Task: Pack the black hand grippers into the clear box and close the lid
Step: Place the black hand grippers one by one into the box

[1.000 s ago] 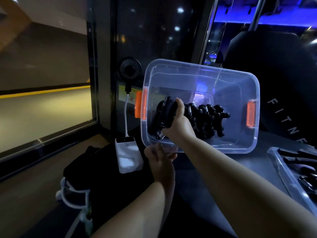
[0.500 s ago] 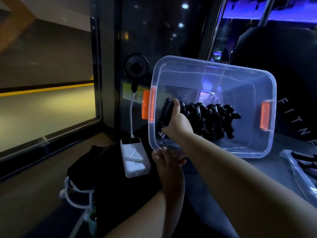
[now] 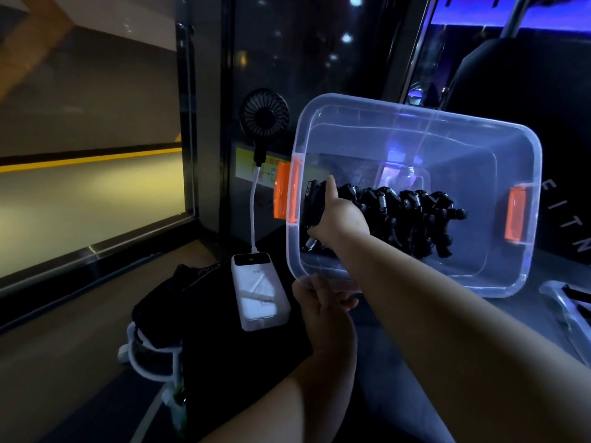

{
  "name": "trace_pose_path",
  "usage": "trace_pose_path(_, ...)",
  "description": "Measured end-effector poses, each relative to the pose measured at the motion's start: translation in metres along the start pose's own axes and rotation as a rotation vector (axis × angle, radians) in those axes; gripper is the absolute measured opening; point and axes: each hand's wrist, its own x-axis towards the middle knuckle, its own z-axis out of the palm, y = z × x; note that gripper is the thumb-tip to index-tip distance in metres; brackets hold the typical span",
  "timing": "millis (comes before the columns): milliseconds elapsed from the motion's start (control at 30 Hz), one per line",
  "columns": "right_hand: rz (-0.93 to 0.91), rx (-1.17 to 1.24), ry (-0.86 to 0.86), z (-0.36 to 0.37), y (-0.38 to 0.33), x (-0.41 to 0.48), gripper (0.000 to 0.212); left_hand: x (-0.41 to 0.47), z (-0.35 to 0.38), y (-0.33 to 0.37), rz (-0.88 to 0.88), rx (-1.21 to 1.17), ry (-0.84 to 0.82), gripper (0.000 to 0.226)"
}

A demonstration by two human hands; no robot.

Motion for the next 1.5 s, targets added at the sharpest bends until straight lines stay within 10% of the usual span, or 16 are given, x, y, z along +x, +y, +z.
trace_pose_path(867, -0.084, -0.049, 0.213, -0.015, 0.085, -0.036, 0.08, -0.005, 0.004, 0.005, 0.049, 0.093, 0.038, 0.015)
trace_pose_path(1167, 0.291, 0.196, 0.871, -0.034, 0.23, -0.085, 0.042, -0.005, 0.007, 0.003, 0.068, 0.154, 0.058, 0.012)
trace_pose_path(1267, 0.579, 0.368, 0.642, -0.034, 0.259, -0.092, 0.057, -0.005, 0.008, 0.003, 0.071, 0.187, 0.066, 0.012)
trace_pose_path(1500, 0.462, 0.713, 0.323, -0.031, 0.277, -0.081, 0.024, -0.01, 0.02, 0.006, -0.075, 0.442, 0.162, 0.062)
